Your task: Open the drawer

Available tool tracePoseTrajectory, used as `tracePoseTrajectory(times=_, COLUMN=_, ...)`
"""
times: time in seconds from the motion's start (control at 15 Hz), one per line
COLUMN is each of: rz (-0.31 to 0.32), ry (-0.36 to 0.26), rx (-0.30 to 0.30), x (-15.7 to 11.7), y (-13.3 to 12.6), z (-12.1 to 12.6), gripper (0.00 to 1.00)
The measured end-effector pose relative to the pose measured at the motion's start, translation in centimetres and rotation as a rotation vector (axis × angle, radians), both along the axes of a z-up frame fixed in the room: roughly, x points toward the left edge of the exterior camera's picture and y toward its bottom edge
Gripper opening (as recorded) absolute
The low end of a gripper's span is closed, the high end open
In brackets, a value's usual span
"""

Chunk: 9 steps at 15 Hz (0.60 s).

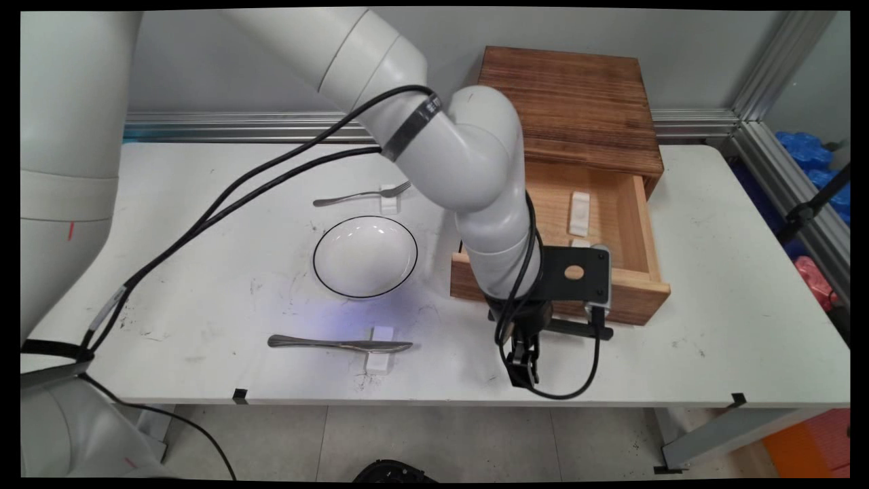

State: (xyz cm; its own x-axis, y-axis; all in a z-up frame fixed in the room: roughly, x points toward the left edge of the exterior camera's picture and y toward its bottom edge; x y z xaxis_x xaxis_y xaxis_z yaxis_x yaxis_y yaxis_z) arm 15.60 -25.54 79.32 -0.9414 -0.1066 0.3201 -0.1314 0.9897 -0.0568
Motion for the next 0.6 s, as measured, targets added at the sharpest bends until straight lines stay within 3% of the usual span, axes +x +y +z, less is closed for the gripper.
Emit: tracePoseTrajectory(times=0.6, rz=0.039, ry=0.021, rx=0.017, x=-0.4, y=2.6, z=0.0, gripper=1.00)
